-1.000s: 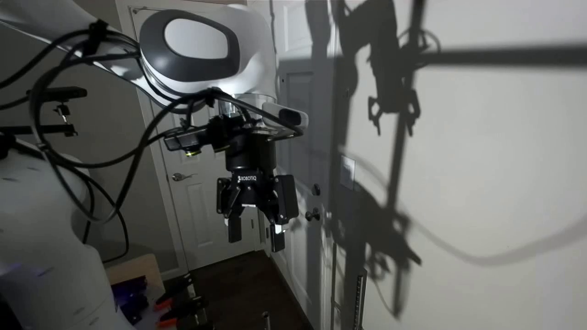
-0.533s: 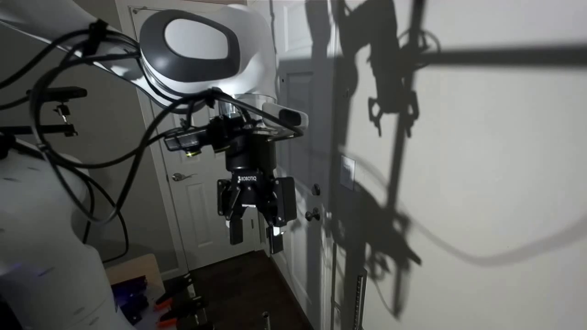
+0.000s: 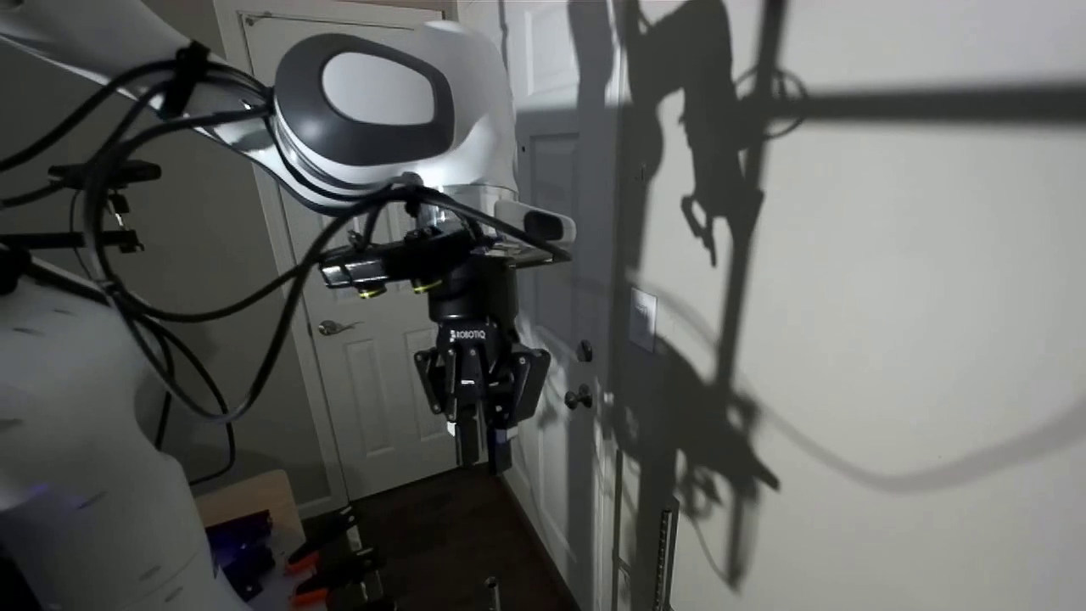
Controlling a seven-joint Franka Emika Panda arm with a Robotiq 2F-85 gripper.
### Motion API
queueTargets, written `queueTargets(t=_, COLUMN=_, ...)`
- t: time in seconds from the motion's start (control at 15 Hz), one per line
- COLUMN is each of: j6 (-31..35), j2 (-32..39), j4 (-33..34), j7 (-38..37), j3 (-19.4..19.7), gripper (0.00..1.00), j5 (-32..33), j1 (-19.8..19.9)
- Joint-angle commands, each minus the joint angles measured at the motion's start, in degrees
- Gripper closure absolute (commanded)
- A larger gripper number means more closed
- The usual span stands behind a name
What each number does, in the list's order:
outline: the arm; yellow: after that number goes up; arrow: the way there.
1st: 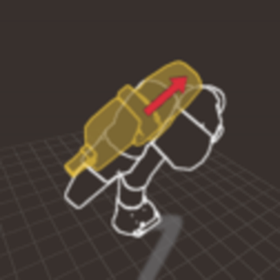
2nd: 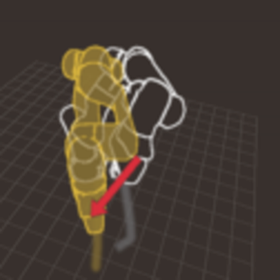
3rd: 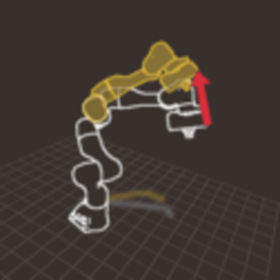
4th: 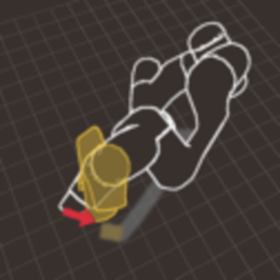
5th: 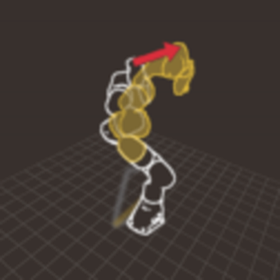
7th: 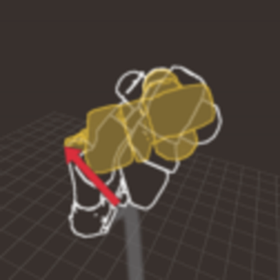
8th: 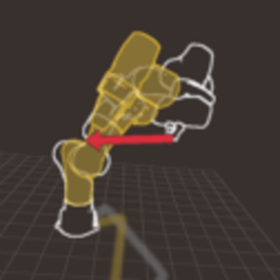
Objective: Turn on the light
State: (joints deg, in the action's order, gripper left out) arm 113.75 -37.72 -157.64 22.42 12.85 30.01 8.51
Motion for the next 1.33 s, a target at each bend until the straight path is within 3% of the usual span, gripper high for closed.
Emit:
queueTargets(t=0.0, j6=6.3, j2=3.85, j4=0.28, j7=2.67, j3=0.69, gripper=0.92, j5=-0.71, j1=-2.32)
queueTargets(t=0.13, j6=11.0, j2=5.41, j4=0.06, j7=3.56, j3=0.59, gripper=0.99, j5=-0.84, j1=-3.43)
queueTargets(t=0.6, j6=25.78, j2=12.6, j4=1.4, j7=7.79, j3=0.59, gripper=1.0, j5=-5.8, j1=-7.35)
queueTargets(t=1.27, j6=42.75, j2=22.29, j4=5.19, j7=14.68, j3=0.66, gripper=0.99, j5=-23.98, j1=-15.02)
